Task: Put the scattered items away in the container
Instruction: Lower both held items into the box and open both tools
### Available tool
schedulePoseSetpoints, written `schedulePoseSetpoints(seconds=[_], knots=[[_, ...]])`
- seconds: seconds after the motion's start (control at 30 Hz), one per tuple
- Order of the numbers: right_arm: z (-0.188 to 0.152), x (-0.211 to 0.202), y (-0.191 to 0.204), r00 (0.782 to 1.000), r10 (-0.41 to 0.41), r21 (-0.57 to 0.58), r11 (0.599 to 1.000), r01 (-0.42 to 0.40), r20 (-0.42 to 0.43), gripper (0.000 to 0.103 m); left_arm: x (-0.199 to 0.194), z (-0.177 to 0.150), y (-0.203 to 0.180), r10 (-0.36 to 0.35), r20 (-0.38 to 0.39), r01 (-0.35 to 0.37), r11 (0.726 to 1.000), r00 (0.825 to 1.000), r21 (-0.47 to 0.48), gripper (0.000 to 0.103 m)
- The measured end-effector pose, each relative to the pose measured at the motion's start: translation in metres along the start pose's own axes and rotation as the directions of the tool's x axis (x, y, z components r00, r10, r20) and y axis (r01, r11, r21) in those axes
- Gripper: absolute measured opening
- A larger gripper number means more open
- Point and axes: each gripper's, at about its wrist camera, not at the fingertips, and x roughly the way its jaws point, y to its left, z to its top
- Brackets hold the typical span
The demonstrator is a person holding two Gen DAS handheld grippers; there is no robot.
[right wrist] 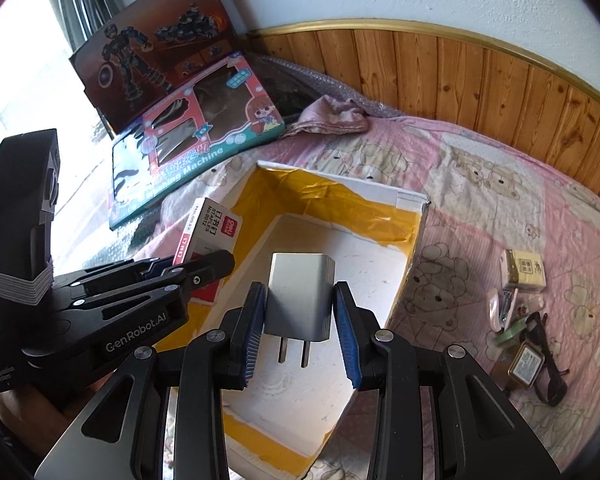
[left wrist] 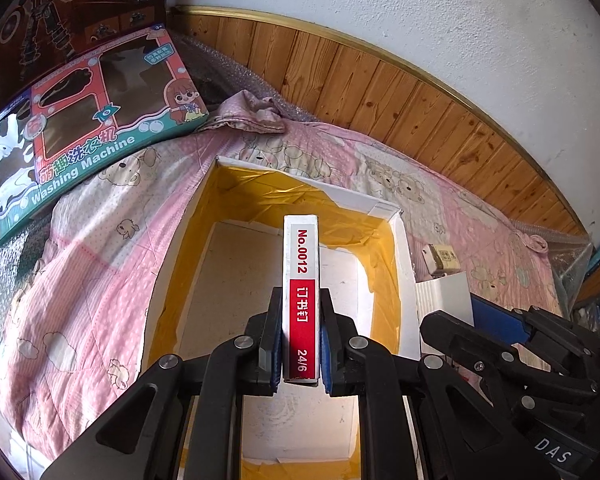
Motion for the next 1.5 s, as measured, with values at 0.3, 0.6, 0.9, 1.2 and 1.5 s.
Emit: schedulePoseSetpoints(seconds=[0.3, 0.6, 0.9, 1.2, 1.5], knots=[[0.016, 0.030, -0.017, 0.998, -0.005, -0.006, 1.000, 0.005, -0.059, 0.036, 0.036, 0.012, 0.003, 0.025, -0.078, -0.026, 1.000, 0.997, -0.008, 0.015], [0.025, 0.060, -0.029, 0.992, -0.035, -0.048, 0.998, 0.029, -0.123, 0.036, 0.067, 0.019, -0.001, 0.065, -0.129, -0.065, 0.998, 0.989, 0.003, 0.016], [0.032, 0.083, -0.034, 0.984, -0.064, -0.093, 0.994, 0.049, -0.168, 0.036, 0.090, 0.028, 0.001, 0.099, -0.156, -0.098, 0.995, 0.983, 0.011, 0.016], [0.036, 0.097, -0.037, 0.978, -0.089, -0.118, 0.991, 0.068, -0.187, 0.037, 0.111, 0.030, 0.004, 0.132, -0.183, -0.131, 0.991, 0.974, 0.019, 0.017], [0.038, 0.094, -0.038, 0.985, -0.076, -0.109, 0.992, 0.060, -0.155, 0.039, 0.114, 0.032, 0.007, 0.165, -0.168, -0.160, 0.986, 0.972, 0.042, 0.029]])
